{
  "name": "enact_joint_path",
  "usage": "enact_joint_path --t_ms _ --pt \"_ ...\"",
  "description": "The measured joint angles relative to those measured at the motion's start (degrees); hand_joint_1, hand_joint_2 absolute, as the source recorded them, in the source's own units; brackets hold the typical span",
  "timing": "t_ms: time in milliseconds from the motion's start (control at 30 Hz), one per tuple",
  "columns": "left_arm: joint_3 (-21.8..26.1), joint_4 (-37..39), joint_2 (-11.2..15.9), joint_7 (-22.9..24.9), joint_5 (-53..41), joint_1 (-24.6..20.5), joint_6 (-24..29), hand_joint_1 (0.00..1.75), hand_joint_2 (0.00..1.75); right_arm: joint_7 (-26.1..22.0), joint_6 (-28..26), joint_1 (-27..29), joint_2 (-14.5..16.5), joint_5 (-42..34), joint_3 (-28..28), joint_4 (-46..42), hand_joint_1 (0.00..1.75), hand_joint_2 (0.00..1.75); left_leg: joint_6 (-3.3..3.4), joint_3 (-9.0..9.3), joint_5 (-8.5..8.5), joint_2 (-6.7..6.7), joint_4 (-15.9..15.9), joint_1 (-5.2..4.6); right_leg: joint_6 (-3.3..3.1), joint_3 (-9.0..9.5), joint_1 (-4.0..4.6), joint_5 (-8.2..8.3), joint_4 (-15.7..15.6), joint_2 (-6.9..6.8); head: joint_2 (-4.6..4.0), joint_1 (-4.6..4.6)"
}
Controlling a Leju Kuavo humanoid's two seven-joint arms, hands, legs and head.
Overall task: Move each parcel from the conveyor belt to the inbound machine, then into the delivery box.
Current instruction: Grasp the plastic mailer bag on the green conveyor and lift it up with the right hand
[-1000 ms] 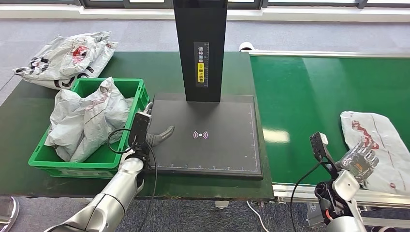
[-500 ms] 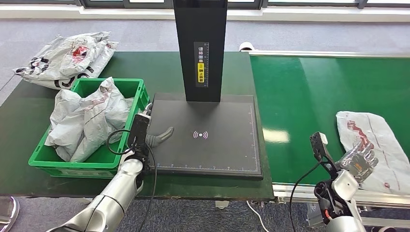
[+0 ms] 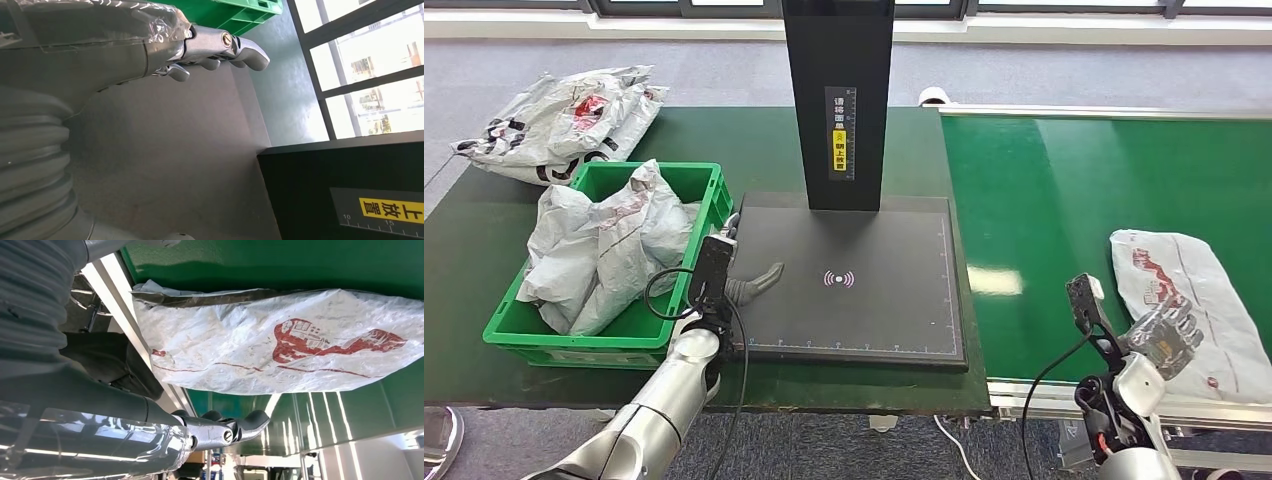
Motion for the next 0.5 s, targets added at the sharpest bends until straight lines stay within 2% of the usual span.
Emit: enact_joint_path --t_ms 500 --pt "0.0 0.0 -0.2 -0.4 -0.4 0.4 -0.4 0.00 1.75 2.3 1.8 1.4 -0.3 0.8 -0.4 0.0 0.00 1.75 0.00 0.01 0.00 0.01 0.0 0.00 0.01 -0.01 0.00 0.01 0.0 0.01 0.01 0.00"
